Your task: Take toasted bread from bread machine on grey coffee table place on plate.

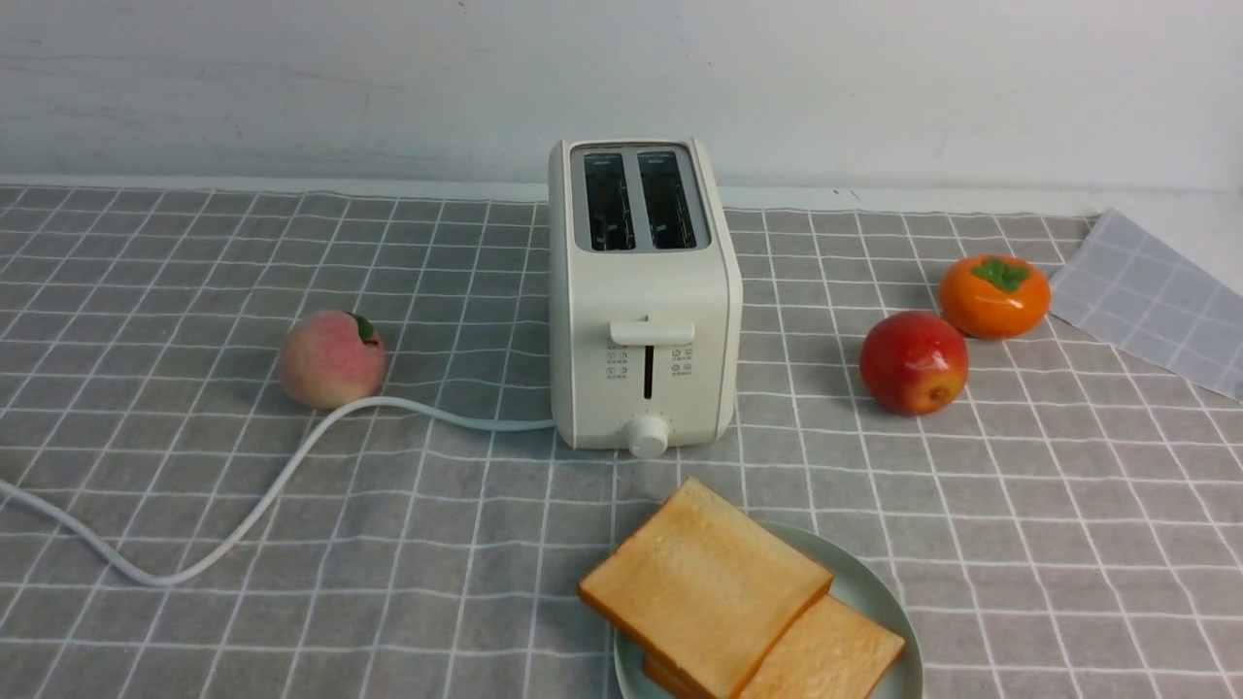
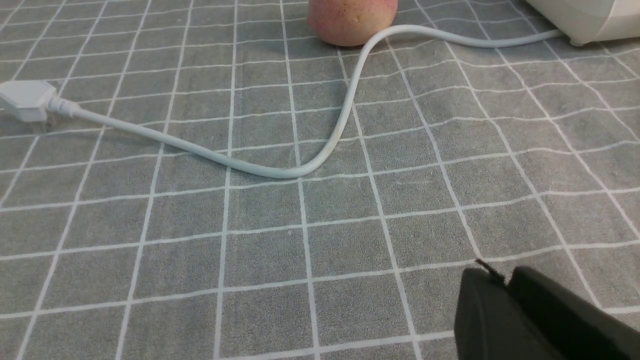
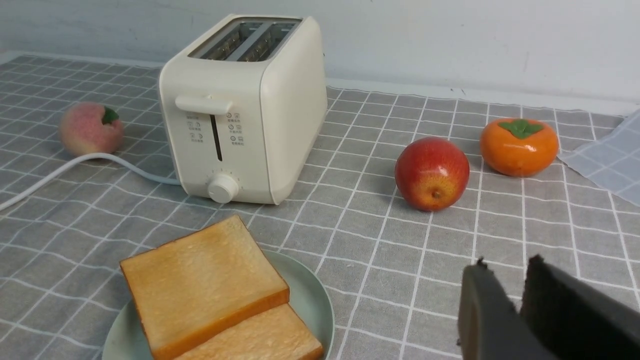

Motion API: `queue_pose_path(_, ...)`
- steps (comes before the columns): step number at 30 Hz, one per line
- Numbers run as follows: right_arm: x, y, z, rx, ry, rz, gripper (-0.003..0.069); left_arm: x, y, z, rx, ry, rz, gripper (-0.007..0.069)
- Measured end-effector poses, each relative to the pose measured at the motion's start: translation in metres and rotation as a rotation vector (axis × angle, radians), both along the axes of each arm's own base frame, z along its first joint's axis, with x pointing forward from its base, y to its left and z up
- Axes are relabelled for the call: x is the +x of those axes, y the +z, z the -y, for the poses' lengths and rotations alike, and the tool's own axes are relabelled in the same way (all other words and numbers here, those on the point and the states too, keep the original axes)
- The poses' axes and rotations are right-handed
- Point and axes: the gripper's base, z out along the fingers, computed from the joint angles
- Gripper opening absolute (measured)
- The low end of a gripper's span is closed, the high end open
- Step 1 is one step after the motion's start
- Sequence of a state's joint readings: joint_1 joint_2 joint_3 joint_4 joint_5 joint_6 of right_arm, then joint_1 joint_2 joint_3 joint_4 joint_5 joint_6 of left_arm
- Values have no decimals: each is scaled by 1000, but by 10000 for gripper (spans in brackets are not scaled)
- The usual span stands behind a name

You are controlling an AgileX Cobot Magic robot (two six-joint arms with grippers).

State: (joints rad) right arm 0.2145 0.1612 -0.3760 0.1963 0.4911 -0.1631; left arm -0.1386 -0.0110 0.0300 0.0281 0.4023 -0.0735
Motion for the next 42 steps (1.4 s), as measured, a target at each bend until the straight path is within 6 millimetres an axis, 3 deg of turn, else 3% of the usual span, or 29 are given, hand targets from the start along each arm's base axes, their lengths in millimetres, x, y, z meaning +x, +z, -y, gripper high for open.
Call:
queue_pose_path(12,0,0,0,1,-3,0,146,0,0,0,0,0,0,71)
queue_pose_path(21,3,0,12,-2,-249,1,149,0,0,0,0,0,0,81)
queue_pose_path(34,3,-3,15,-6,-303,4,163,0,0,0,-2,2,0,92)
queue_pose_path(37,3,-15,15,-7,-305,-11,166,0,0,0,-2,2,0,92)
queue_pose_path(42,5,-80,16,-12,-309,-111,174,0,0,0,-2,2,0,96)
